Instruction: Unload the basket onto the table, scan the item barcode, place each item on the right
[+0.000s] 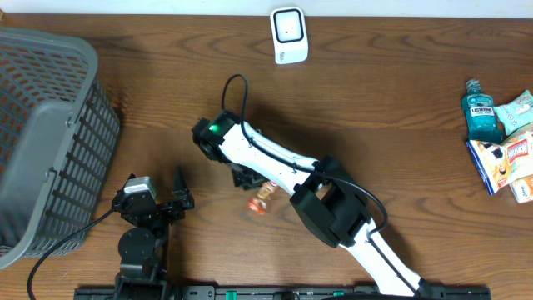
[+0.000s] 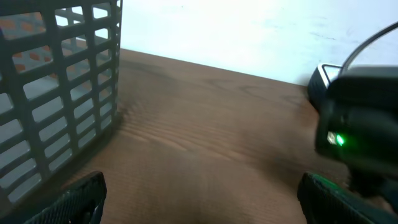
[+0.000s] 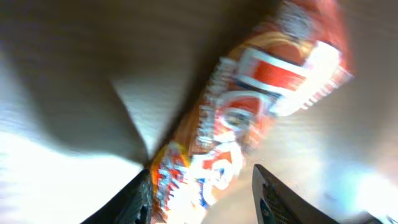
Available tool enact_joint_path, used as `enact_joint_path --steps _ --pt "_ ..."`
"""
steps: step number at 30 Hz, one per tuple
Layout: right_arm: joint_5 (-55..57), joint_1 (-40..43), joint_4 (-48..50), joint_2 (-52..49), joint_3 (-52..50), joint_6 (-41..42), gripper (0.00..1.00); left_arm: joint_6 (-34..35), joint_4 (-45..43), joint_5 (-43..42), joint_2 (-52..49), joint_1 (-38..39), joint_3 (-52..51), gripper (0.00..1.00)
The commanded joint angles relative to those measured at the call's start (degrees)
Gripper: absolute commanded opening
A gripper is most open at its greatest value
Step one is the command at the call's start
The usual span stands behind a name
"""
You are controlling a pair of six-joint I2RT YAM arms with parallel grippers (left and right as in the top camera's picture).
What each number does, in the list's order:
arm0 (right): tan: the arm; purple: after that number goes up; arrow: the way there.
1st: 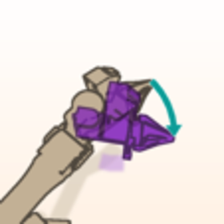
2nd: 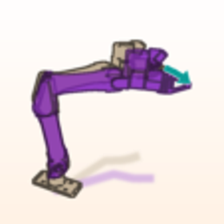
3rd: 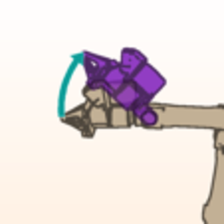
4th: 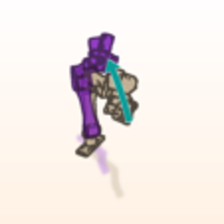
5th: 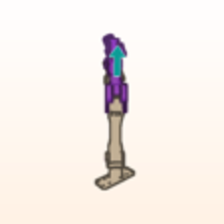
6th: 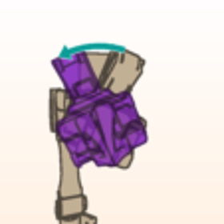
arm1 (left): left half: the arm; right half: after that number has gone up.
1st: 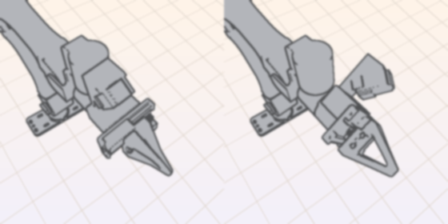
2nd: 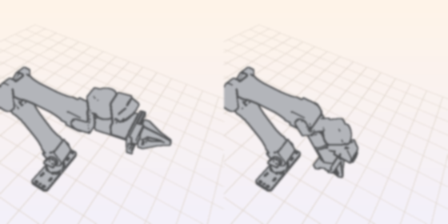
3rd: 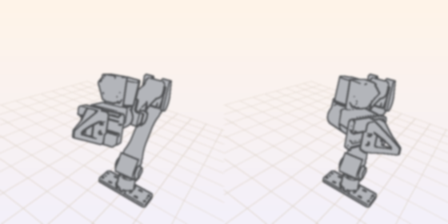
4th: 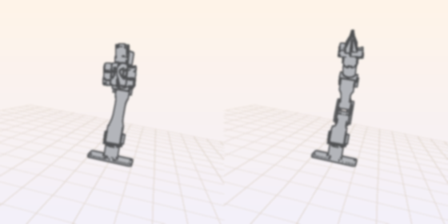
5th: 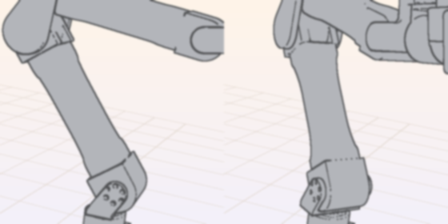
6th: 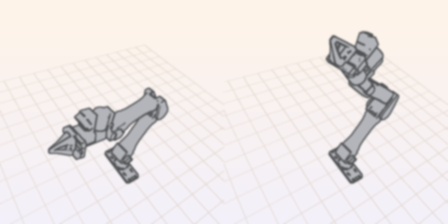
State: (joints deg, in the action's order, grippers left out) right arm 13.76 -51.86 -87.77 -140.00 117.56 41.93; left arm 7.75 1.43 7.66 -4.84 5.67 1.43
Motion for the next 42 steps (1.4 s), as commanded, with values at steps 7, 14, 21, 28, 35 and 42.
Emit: enact_joint_path --steps 7,14,21,28,35,42 --pt "5.3 2.0 -1.7 -0.6 -0.3 1.7 0.61 0.5 2.0 0.9 0.0 -0.2 -1.2 0.98" --pt "0.5 2.6 3.9 -0.6 -7.6 0.2 0.67 0.5 2.0 0.9 0.0 -0.2 -1.2 0.98" --pt "-15.9 3.5 11.7 -0.6 -17.9 -6.9 0.19 0.5 2.0 0.9 0.0 -0.3 -1.2 0.98" --pt "-17.9 4.3 13.8 -0.6 -17.4 -11.8 0.01 0.5 2.0 0.9 0.0 -0.2 -1.2 0.98" --pt "-27.2 8.3 14.3 2.2 -7.8 -28.1 0.01 0.5 2.0 0.9 0.0 -0.2 -1.2 0.98" --pt "-36.4 14.1 16.6 8.7 -6.7 -42.7 0.01 0.5 2.0 0.9 0.0 -0.2 -1.2 0.98"
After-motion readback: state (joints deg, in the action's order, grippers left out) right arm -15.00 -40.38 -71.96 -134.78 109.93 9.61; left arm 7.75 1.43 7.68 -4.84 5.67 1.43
